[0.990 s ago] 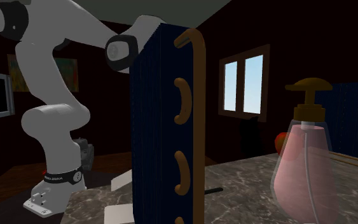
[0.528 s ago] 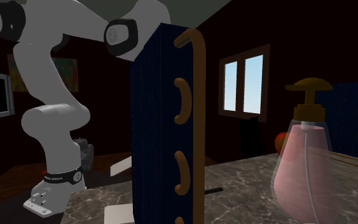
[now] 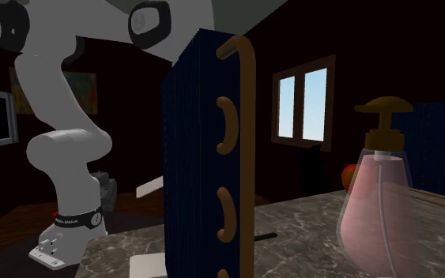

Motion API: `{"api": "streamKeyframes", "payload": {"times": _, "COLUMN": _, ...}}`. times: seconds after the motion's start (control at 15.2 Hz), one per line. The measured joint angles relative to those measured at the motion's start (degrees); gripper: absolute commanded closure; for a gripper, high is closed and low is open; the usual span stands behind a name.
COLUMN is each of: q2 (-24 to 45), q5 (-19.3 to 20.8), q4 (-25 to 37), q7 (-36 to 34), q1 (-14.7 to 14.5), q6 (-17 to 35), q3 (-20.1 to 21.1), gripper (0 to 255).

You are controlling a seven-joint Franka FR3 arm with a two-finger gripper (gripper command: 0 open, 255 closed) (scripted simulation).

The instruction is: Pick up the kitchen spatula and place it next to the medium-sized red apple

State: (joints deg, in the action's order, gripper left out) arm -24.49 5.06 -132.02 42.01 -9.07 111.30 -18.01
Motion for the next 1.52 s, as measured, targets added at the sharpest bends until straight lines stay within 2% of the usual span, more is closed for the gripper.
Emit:
{"api": "streamKeyframes", "payload": {"times": 0.2, "q2": -0.2, "q5": -0.1, "q4": 2.0, "q7": -0.1, "q1": -0.1, "q6": -2.3, "q3": 0.2, "gripper": 255}}
{"api": "streamKeyframes", "payload": {"times": 0.33, "q2": 1.9, "q5": -0.9, "q4": 4.3, "q7": -1.0, "q1": -0.9, "q6": -2.5, "q3": 0.9, "gripper": 255}}
{"api": "streamKeyframes", "payload": {"times": 0.79, "q2": 14.6, "q5": -4.8, "q4": 16.0, "q7": -3.9, "q1": -4.0, "q6": -1.8, "q3": 2.8, "gripper": 255}}
{"api": "streamKeyframes", "payload": {"times": 1.06, "q2": 22.1, "q5": -6.8, "q4": 24.2, "q7": -5.9, "q1": -5.5, "q6": -2.7, "q3": 4.0, "gripper": 255}}
{"api": "streamKeyframes", "payload": {"times": 1.52, "q2": 37.3, "q5": -10.0, "q4": 43.6, "q7": -8.6, "q1": -6.8, "q6": -7.3, "q3": 5.6, "gripper": 255}}
